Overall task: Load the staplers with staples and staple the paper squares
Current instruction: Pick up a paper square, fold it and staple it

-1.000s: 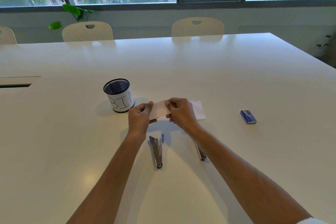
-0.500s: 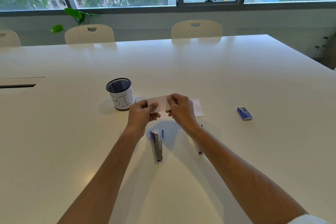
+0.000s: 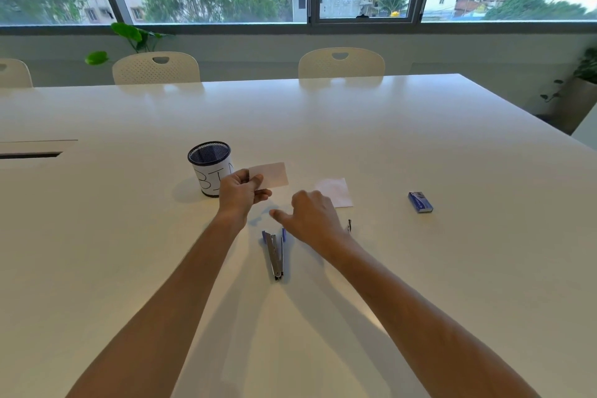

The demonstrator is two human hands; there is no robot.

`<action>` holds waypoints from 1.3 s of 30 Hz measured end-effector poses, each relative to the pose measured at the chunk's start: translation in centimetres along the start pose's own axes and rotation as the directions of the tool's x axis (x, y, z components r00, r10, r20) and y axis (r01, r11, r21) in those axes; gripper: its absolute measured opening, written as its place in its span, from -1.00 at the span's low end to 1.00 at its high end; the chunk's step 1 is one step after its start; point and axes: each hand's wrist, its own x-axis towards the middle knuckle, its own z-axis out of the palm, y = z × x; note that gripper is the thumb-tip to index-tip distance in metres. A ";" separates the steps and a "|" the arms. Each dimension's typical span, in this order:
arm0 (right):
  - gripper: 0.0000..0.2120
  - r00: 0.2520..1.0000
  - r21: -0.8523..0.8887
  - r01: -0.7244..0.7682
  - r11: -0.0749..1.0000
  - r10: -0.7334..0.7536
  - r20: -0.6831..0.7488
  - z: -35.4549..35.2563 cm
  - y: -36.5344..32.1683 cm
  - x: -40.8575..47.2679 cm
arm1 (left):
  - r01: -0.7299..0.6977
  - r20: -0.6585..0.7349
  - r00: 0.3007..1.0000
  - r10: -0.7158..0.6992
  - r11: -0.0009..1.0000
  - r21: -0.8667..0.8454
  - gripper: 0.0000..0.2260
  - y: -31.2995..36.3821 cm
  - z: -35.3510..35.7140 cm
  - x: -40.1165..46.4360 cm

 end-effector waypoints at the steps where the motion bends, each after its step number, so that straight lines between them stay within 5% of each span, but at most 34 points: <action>1: -0.51 1.000 -0.022 0.002 1.000 -0.002 0.001 0.1 -0.3 -0.2 | -0.002 0.003 1.000 0.002 1.000 0.000 -0.87 0.0 0.0 0.0; 21: -0.53 0.997 -0.190 -0.056 0.980 0.066 0.049 2.9 -2.6 -2.5 | -0.004 -0.010 1.000 0.004 1.000 -0.027 -0.91 0.0 -0.2 -0.6; 39: -0.67 0.995 -0.173 -0.084 0.981 0.091 0.032 3.0 -2.6 -2.5 | 0.005 -0.013 1.000 -0.005 1.000 -0.017 -0.89 -0.2 -0.4 -0.5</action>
